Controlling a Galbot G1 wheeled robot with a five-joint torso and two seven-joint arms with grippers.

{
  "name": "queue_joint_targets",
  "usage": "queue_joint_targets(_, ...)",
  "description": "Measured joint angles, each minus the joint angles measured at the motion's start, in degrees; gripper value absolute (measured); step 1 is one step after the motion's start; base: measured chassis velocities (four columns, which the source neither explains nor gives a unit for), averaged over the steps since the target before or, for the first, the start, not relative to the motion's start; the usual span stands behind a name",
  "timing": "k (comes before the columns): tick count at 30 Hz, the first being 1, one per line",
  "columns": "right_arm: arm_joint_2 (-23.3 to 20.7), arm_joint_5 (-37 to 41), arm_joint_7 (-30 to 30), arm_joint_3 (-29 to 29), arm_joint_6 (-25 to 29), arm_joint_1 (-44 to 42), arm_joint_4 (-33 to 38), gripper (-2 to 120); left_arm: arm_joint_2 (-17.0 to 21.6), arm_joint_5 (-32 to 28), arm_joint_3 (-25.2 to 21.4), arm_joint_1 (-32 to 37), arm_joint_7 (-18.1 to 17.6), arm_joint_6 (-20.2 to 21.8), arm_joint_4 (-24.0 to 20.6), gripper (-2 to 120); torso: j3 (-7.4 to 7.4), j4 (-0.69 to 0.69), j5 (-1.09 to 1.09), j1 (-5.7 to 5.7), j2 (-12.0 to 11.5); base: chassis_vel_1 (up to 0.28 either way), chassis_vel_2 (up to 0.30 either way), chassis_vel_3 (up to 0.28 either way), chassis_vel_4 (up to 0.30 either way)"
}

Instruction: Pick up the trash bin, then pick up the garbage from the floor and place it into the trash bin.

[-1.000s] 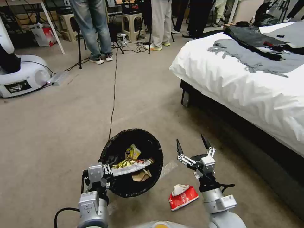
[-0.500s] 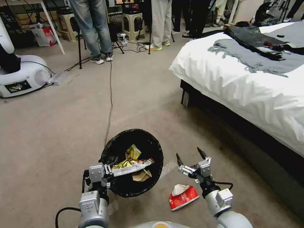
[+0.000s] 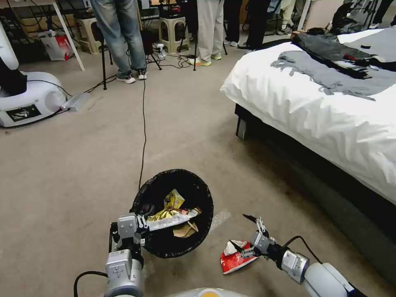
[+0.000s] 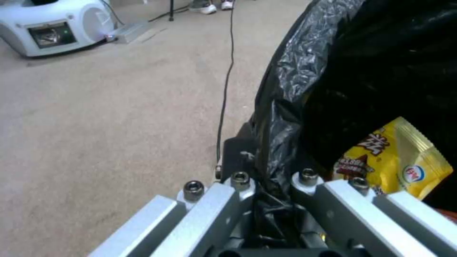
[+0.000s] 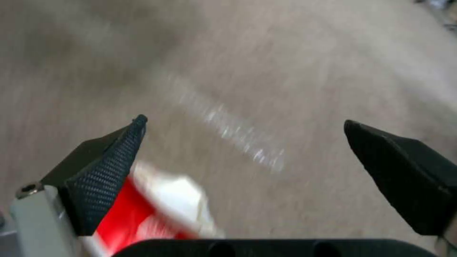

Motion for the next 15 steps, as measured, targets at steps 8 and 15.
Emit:
queue_joint_targets(8,2.1,-8.5,-2.3,0.0,3.7,4.0,-8.0,100,0.0,0.4,0.1,0.3,0.0,-0.1,0.0,0,0.0,0.01,-0.01,0.0,0.0,0.0,0.0,0.0,0.0)
queue_joint_targets(15,3.4,-12.9,-2.8,-1.0,5.2,6.4,-11.7,100,0.0,0.6,0.1,0.6,0.0,-0.2,-0.2,0,0.0,0.0,0.0,0.0,0.0,0.0,0.0,0.0,0.0)
